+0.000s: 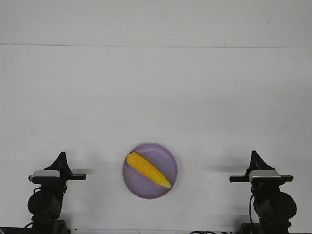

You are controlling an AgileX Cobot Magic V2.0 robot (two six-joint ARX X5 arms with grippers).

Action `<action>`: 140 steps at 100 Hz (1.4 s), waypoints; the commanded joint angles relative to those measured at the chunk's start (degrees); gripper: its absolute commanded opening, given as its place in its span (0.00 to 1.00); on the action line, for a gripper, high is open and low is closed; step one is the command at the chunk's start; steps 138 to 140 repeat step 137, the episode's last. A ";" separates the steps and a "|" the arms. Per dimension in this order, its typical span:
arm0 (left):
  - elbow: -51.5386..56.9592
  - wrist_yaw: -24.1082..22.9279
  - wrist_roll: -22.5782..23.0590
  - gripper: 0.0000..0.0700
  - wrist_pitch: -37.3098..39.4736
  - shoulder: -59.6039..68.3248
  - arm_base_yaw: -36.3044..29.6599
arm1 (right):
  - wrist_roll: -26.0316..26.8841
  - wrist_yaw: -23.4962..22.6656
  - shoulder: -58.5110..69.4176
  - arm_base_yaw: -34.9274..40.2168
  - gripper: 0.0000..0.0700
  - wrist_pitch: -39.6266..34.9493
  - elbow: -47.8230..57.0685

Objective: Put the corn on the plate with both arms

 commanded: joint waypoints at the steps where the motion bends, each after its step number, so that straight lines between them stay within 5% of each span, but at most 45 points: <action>1: -1.20 -0.04 0.48 0.02 0.70 -0.04 0.09 | -0.37 -0.44 -2.27 -1.14 0.02 1.79 -2.78; 31: -1.20 -0.07 0.48 0.02 0.72 -0.04 0.09 | 1.51 -0.52 -6.05 -2.54 0.02 8.81 -13.92; 140: -1.20 -0.04 0.48 0.02 0.74 -0.04 0.09 | 5.14 -0.33 -6.05 -2.58 0.02 8.28 -13.84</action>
